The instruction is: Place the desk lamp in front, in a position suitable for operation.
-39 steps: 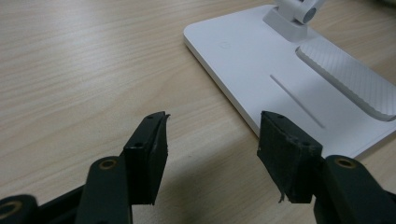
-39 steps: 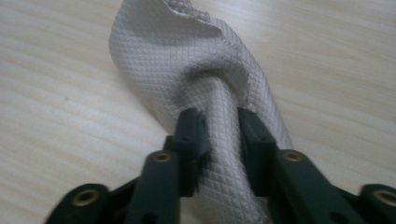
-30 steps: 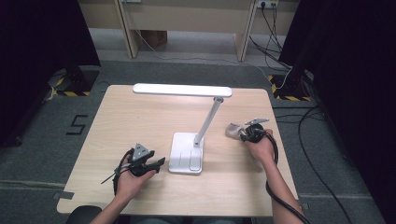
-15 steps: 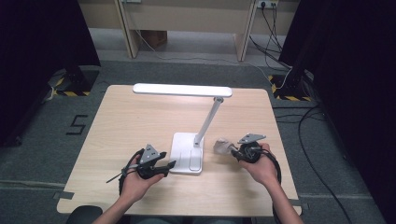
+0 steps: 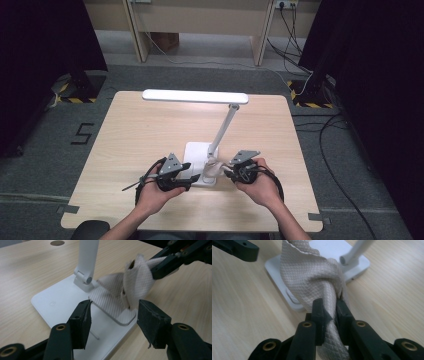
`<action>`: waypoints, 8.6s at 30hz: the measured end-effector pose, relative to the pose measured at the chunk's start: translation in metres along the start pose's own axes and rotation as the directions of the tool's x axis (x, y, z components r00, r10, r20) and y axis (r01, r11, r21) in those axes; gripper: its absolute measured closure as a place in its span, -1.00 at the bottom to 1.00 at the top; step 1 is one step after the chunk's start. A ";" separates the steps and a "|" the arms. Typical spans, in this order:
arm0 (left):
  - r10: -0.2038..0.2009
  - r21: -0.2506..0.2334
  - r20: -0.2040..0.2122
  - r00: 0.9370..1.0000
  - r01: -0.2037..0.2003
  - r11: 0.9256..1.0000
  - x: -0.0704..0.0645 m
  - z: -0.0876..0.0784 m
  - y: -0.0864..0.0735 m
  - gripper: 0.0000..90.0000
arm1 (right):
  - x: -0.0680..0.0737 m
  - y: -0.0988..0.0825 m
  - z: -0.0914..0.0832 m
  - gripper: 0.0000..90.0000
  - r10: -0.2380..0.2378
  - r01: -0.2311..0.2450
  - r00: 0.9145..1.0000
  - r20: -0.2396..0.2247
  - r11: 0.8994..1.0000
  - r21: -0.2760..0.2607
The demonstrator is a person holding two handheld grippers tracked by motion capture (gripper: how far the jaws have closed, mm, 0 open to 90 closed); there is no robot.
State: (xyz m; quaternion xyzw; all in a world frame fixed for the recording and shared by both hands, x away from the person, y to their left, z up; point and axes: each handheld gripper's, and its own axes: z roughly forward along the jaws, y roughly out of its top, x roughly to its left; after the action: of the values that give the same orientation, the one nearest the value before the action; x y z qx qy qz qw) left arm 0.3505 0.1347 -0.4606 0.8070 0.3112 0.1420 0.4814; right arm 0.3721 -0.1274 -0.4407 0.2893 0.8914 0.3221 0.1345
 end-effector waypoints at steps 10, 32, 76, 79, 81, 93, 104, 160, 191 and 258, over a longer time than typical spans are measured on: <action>0.105 0.025 0.065 0.992 -0.107 0.994 -0.001 0.006 0.012 -0.08 | 0.016 0.017 0.014 0.80 -0.052 0.053 0.997 -0.063 0.999 0.009; 0.203 0.101 0.134 0.970 -0.218 0.971 0.004 0.012 0.002 0.64 | 0.022 0.029 0.007 0.80 -0.055 0.052 0.989 -0.136 0.998 -0.030; 0.233 0.083 0.050 0.971 -0.237 0.968 0.021 0.000 0.007 -0.37 | 0.024 0.039 0.008 0.81 -0.102 0.091 0.974 -0.201 0.994 -0.060; 0.243 0.084 0.071 0.968 -0.248 0.965 0.021 0.001 0.008 -0.39 | 0.025 0.040 0.008 0.80 -0.110 0.100 0.973 -0.205 0.993 -0.058; 0.248 0.086 0.079 0.966 -0.254 0.963 0.021 0.002 0.008 -0.39 | 0.026 0.041 0.008 0.80 -0.112 0.102 0.971 -0.211 0.993 -0.060; 0.247 0.112 0.142 0.959 -0.263 0.958 0.018 0.012 0.003 -0.11 | 0.029 0.043 0.008 0.81 -0.115 0.098 0.960 -0.256 0.992 -0.077; 0.227 0.107 0.183 0.957 -0.249 0.963 0.014 0.002 0.004 0.74 | 0.026 0.044 0.009 0.78 -0.115 0.093 0.964 -0.240 0.990 -0.104; 0.029 -0.016 -0.196 0.980 -0.033 0.999 0.073 -0.101 0.041 0.79 | 0.013 -0.008 0.072 0.81 0.134 -0.127 0.991 0.023 0.971 -0.202; 0.044 -0.072 -0.299 0.953 -0.069 0.995 0.095 -0.134 0.087 0.80 | 0.011 -0.013 0.074 1.00 0.131 -0.127 0.991 0.002 0.963 -0.236; 0.110 -0.203 -0.393 0.913 -0.203 0.958 0.072 -0.126 0.181 0.77 | 0.012 -0.012 0.075 1.00 0.101 -0.098 0.995 0.000 0.966 -0.240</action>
State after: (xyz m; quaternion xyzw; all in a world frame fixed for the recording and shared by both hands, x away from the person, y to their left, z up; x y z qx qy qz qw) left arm 0.4056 0.2053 -0.2463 0.7229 0.3124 0.3696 0.4932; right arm 0.3891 -0.0903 -0.5064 0.3172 0.8294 0.4319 0.1578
